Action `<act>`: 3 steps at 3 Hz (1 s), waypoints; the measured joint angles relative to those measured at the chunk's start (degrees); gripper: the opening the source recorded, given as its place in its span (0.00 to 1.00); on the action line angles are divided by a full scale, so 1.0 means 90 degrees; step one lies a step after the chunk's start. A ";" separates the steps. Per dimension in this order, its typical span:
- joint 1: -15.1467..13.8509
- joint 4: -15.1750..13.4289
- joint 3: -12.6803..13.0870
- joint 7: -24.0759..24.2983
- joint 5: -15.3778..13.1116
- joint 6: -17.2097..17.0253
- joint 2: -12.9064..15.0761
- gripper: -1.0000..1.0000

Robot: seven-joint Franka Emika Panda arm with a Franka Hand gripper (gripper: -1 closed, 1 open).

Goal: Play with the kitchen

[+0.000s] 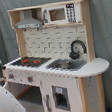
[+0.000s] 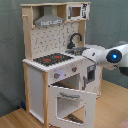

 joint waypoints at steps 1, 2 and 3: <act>-0.0017 0.0008 0.0242 -0.0011 -0.0547 -0.0245 -0.0221 1.00; -0.0074 0.0008 0.0480 -0.0011 -0.1115 -0.0434 -0.0385 1.00; -0.0146 0.0008 0.0690 -0.0020 -0.1734 -0.0546 -0.0509 1.00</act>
